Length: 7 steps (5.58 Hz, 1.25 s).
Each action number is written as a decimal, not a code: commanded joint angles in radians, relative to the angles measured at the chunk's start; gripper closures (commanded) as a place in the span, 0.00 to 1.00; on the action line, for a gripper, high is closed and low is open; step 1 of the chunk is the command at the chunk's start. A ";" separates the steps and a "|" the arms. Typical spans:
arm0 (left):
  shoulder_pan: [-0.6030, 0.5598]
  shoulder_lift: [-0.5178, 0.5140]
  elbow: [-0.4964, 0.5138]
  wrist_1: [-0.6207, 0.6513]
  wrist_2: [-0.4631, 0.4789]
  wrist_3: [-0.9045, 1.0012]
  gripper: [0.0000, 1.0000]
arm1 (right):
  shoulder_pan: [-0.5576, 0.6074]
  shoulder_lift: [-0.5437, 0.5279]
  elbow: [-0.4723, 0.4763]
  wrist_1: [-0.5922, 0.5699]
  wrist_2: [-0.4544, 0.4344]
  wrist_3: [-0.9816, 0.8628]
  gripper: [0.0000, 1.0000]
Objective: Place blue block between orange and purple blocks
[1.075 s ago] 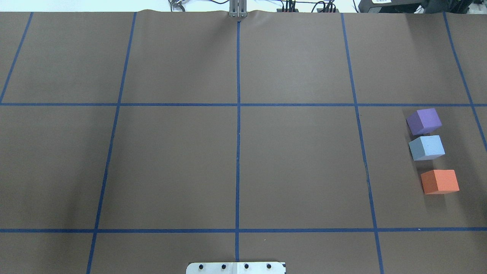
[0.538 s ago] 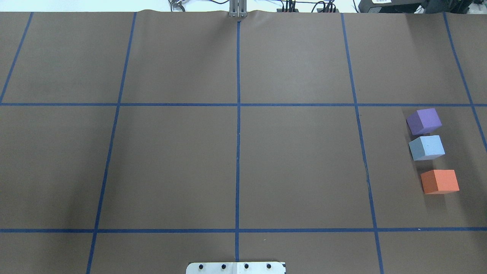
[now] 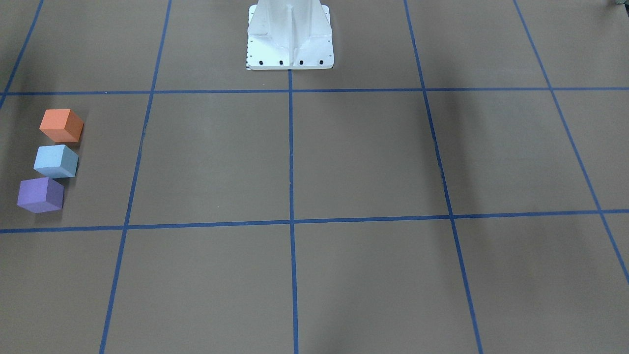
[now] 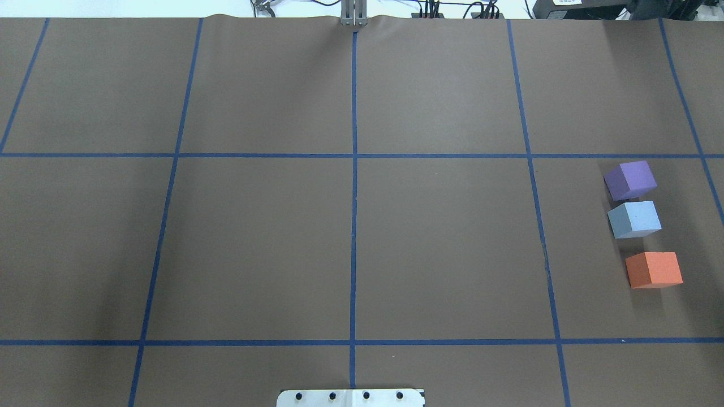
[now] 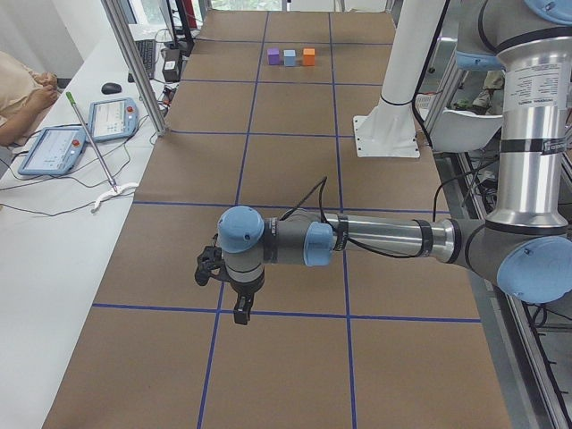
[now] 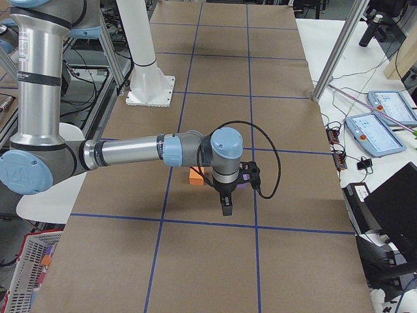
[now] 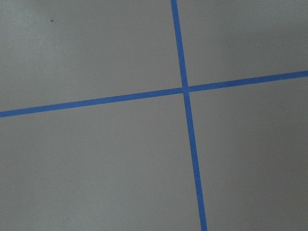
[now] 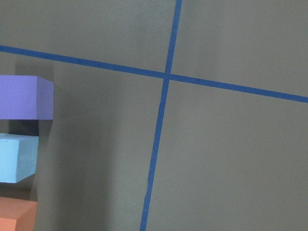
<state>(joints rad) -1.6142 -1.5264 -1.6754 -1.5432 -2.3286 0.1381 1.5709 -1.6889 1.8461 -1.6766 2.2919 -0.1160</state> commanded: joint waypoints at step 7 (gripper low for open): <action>0.000 0.012 0.003 -0.001 -0.001 0.000 0.00 | -0.002 -0.005 -0.008 -0.002 0.018 0.001 0.00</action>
<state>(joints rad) -1.6138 -1.5144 -1.6724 -1.5447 -2.3301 0.1382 1.5707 -1.6922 1.8425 -1.6779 2.3113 -0.1171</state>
